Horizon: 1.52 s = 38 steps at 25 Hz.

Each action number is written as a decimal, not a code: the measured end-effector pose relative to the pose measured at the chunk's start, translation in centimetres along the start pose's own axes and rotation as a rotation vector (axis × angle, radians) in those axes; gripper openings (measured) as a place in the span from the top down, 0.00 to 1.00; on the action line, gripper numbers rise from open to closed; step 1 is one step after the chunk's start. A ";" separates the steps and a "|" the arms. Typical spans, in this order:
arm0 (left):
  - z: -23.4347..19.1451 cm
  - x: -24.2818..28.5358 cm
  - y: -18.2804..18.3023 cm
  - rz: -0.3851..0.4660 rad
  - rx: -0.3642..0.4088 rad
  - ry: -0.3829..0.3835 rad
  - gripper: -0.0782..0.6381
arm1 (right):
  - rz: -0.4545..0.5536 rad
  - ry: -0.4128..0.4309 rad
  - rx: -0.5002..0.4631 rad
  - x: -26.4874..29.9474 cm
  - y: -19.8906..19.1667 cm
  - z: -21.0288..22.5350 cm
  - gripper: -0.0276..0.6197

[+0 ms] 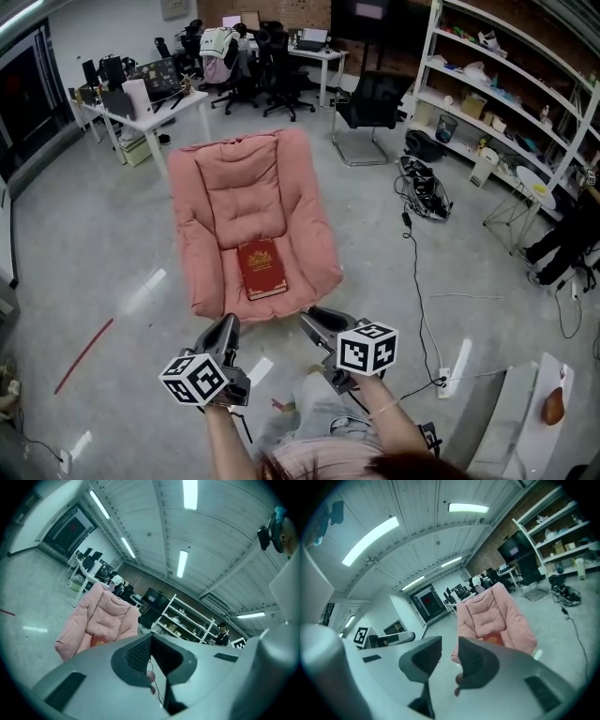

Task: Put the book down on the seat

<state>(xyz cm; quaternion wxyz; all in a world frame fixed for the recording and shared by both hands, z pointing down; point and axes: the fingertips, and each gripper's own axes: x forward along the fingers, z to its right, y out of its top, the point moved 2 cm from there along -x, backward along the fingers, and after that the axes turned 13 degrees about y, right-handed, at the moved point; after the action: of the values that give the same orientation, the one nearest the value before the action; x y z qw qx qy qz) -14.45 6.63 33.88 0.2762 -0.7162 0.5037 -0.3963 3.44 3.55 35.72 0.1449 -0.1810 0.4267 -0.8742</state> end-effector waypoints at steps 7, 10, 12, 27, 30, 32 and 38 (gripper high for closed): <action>2.1 -0.1 1.7 0.055 0.027 -0.039 0.89 | 0.037 0.017 -0.041 -1.7 2.0 -0.7 0.82; 3.3 -0.6 1.8 0.074 0.025 -0.040 0.89 | 0.036 0.024 -0.052 -2.9 2.2 -1.0 0.85; 4.4 -0.9 1.3 0.078 0.023 -0.046 0.89 | 0.037 0.035 -0.067 -4.0 2.3 -1.1 0.88; 11.1 -6.6 -2.8 0.152 0.025 0.003 0.89 | 0.049 0.059 -0.285 -13.7 2.3 -3.2 0.93; 12.5 -8.1 -4.1 0.156 0.034 0.018 0.89 | 0.065 0.050 -0.298 -16.1 2.1 -3.7 0.93; 13.4 -8.9 -4.9 0.149 0.041 0.024 0.89 | 0.057 0.041 -0.321 -17.5 2.0 -4.1 0.93; 15.2 -10.4 -6.8 0.126 0.044 0.048 0.89 | 0.001 0.067 -0.353 -19.8 1.1 -5.3 0.93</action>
<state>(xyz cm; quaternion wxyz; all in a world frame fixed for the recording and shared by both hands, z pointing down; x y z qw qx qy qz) -0.04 18.64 28.17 0.3041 -0.6671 0.5456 -0.4060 18.88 14.68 27.97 0.0971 -0.1742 0.5784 -0.7910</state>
